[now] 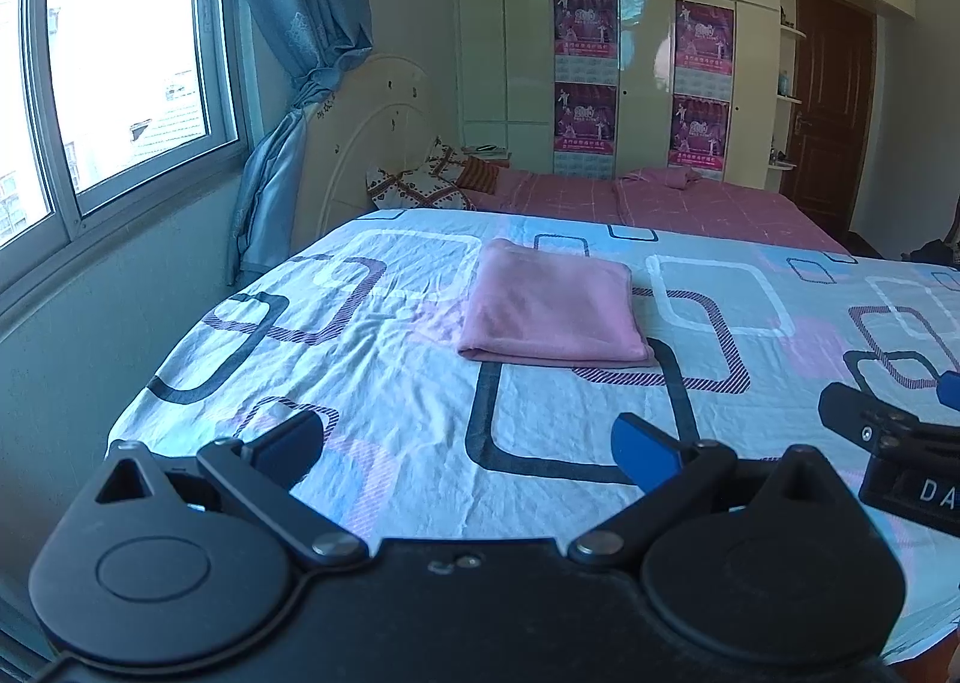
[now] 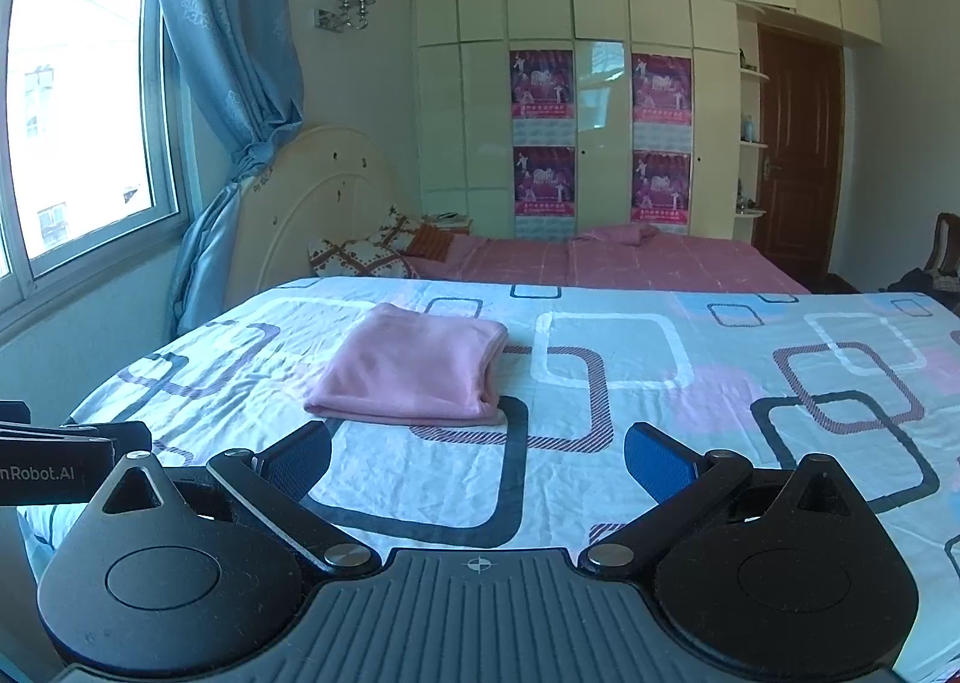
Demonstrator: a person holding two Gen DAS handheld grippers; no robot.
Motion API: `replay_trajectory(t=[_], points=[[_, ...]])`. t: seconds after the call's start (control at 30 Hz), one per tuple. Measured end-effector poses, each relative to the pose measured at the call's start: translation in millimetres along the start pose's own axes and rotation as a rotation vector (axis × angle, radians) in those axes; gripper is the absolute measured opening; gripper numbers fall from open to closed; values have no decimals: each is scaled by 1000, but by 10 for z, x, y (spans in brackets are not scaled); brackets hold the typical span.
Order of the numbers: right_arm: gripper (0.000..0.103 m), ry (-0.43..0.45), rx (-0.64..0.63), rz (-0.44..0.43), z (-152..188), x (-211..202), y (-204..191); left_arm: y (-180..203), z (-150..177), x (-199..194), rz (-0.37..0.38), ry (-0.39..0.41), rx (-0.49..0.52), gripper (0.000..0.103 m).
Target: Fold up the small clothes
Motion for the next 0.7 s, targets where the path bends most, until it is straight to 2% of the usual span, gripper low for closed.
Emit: replay_trajectory(t=[0.7], points=[[103, -18, 4, -5, -1, 139, 25, 40, -37, 124, 2, -18, -2, 102]])
Point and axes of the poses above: each gripper's, at about its wrist camera, not at the fingertips, and x roughly the way its jaws point, y to its right, z to its underside, the point moved 8 cm from there along x, roughly the way its jaws point, and after that the axes turned 5 degrees about -y, right-handed, at the moved point
